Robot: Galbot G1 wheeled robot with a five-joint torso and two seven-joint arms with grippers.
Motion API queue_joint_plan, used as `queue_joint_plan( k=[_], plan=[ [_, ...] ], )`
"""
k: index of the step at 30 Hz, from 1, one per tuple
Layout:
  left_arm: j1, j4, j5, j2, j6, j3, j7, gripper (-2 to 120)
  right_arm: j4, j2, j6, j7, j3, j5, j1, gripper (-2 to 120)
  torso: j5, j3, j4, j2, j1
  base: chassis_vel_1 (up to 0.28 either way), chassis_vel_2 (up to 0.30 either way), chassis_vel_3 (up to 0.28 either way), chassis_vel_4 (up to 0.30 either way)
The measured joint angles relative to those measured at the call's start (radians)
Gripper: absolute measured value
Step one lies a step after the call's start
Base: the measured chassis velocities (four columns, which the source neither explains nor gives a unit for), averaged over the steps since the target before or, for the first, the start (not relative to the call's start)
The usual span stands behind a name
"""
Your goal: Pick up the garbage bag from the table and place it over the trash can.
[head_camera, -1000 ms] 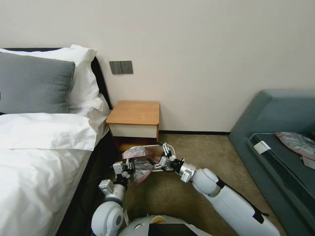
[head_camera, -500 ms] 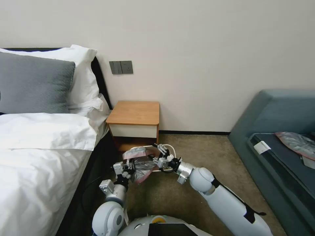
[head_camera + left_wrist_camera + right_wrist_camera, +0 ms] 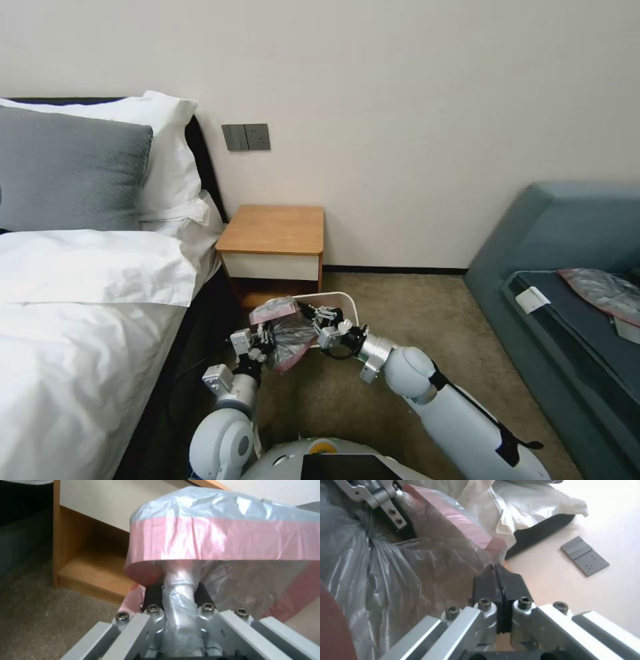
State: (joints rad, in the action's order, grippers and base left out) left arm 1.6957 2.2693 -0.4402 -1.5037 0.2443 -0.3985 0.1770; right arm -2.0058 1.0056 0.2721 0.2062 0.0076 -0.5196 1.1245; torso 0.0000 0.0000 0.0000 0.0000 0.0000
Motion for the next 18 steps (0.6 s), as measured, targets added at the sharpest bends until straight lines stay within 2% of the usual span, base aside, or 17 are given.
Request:
queue_joint_plan(
  k=[10, 18],
  plan=[
    [-0.002, -0.004, 0.010, 0.000, 0.000, -0.004, -0.002, 5, -0.003, 0.000, 0.000, -0.004, 0.005, 0.016, -0.003, 0, 0.0000, 0.000, 0.0000, 0.000, 0.000, 0.000, 0.000, 0.000, 0.000],
    [0.002, -0.028, 0.124, 0.035, -0.031, 0.001, -0.051, 5, 0.003, 0.002, -0.040, -0.015, 0.015, 0.091, -0.045, 0, 0.0000, 0.000, 0.0000, 0.000, 0.000, 0.000, 0.000, 0.000, 0.000]
  ],
)
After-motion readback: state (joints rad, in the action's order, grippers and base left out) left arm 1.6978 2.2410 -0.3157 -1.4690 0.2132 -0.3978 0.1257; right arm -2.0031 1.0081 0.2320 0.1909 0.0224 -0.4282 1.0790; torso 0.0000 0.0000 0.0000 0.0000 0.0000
